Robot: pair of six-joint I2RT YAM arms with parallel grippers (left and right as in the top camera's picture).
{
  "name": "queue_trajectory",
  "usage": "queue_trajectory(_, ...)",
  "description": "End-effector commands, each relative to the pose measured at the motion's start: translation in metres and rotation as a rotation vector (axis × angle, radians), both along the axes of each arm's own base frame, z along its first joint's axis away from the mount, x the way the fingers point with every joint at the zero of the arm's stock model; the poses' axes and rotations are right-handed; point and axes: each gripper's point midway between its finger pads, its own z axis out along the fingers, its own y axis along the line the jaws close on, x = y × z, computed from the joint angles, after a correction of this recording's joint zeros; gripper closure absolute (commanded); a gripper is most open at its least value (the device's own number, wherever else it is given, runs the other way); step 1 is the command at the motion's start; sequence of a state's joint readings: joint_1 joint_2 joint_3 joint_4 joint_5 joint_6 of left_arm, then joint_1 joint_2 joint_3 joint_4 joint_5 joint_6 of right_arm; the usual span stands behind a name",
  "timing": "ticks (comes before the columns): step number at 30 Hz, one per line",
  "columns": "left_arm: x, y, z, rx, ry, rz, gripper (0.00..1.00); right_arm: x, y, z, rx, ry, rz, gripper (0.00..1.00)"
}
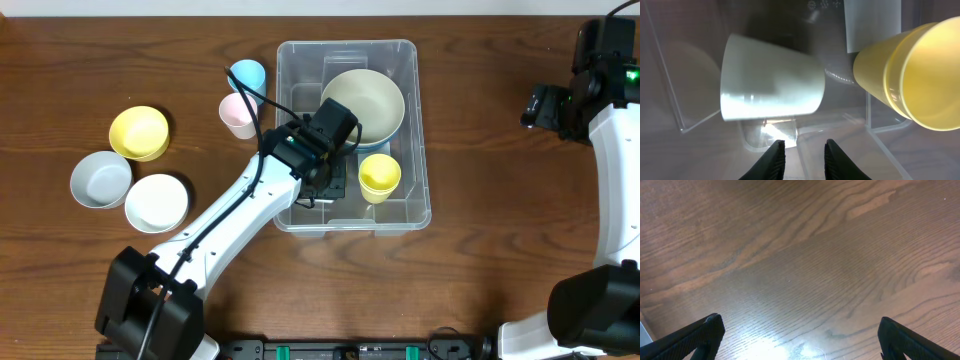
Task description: Pack container
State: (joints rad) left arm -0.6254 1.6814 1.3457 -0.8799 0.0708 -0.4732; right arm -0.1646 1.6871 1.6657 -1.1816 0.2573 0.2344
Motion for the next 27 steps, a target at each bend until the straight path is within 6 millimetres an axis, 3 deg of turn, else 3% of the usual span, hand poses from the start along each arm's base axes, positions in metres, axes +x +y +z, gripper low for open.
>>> queue_trajectory(1,0.008,0.012,0.006,0.022,-0.035,0.023,0.72,0.0,-0.002,0.01,0.0,-0.034,-0.019,0.01)
queue_trajectory(7,0.024,0.028,0.008,0.098,-0.106,0.064,0.72,0.0,-0.002,0.01,0.0,-0.034,-0.019,0.01)
queue_trajectory(15,0.048,0.014,0.019,0.075,-0.231,-0.051,0.72,0.0,-0.002,0.01,0.0,-0.034,-0.019,0.01)
queue_trajectory(20,0.061,0.039,0.019,0.221,-0.296,0.001,0.72,0.0,-0.002,0.01,0.0,-0.034,-0.019,0.01)
queue_trajectory(27,0.065,0.044,-0.003,0.288,-0.264,0.003,0.71,0.0,-0.002,0.01,0.0,-0.034,-0.019,0.01)
